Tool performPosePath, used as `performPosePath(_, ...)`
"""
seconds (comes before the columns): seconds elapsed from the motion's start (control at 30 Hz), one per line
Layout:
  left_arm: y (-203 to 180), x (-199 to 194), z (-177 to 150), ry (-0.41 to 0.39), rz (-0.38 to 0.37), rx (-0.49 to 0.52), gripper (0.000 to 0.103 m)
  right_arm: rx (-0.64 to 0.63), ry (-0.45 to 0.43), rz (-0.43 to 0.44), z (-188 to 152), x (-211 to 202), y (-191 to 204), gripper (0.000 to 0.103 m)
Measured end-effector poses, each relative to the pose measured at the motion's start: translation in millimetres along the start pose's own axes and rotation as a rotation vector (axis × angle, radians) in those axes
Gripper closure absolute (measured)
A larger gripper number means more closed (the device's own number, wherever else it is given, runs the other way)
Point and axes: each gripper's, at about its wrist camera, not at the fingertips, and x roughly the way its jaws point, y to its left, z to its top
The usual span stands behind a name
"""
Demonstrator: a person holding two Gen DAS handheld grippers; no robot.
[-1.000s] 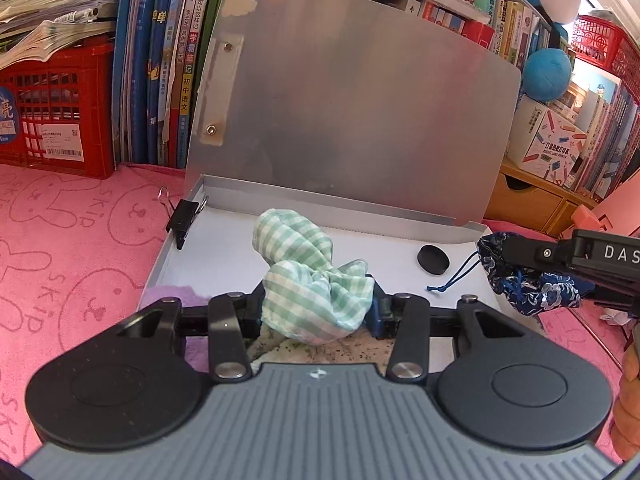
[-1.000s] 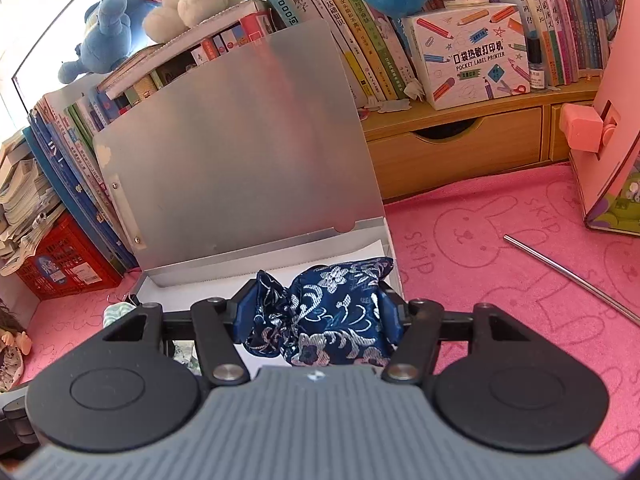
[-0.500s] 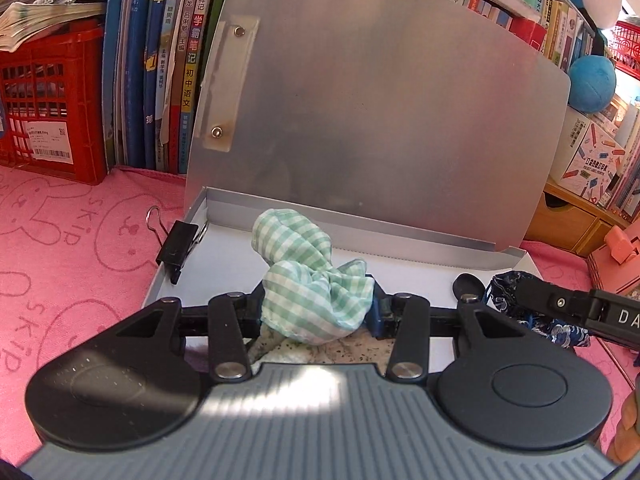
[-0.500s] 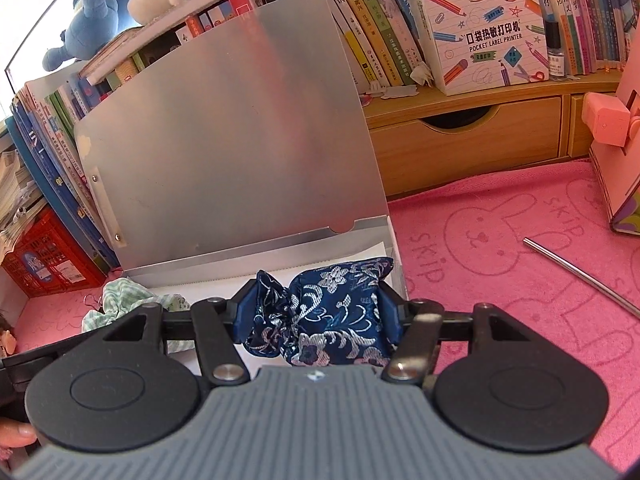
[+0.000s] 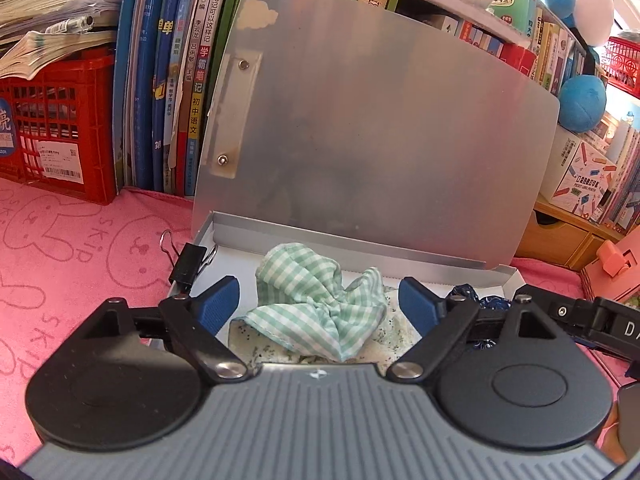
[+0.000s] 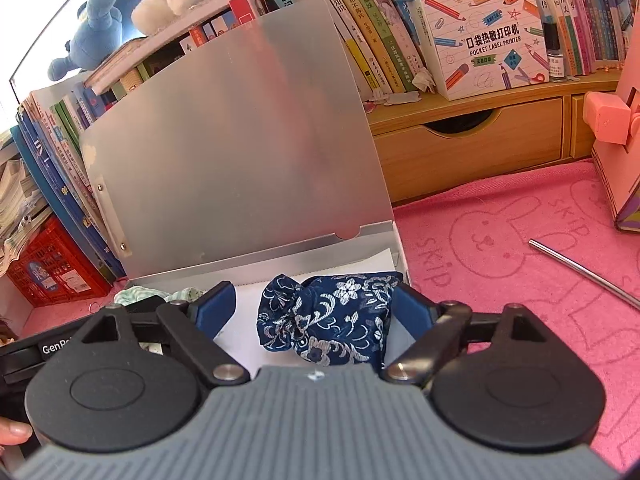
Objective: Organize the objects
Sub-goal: 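Open both grippers to drop the scrunchie and pouch into the box, then move both open grippers back toward the remaining items on the table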
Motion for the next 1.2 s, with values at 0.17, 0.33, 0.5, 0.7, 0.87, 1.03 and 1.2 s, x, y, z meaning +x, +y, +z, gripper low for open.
performPosePath(0.17,-4.2,-33.6,3.4,-0.034,0.003,0.021,0.009,-0.001,-0.029,0.015,0.7,-24.9,3.9,0.005)
performPosePath(0.33,-7.8,-69.0,-2.9,-0.052,-0.017,0.042,0.009,-0.059,-0.071,0.02,-2.3,-60.9,13.6,0.003)
performPosePath(0.5,-16.0,-116.0,-18.0,-0.089,-0.045,0.106,0.009,-0.128,-0.116,0.049,-11.9,-105.2,25.0,0.001)
performPosePath(0.7,-21.2,-180.1,-43.2,-0.123,-0.084,0.156,0.008,-0.186,-0.164,0.104,-30.4,-160.2,37.0,0.0)
performPosePath(0.87,-20.2,-223.4,-78.0,-0.142,-0.13,0.17,0.008,-0.214,-0.189,0.152,-56.1,-199.9,40.5,0.0)
performPosePath(1.03,-13.0,-258.2,-114.0,-0.173,-0.15,0.165,0.008,-0.246,-0.213,0.165,-84.0,-230.5,40.5,0.0)
performPosePath(1.2,-3.5,-280.8,-149.8,-0.184,-0.148,0.159,0.008,-0.3,-0.237,0.142,-117.9,-253.5,41.0,0.0)
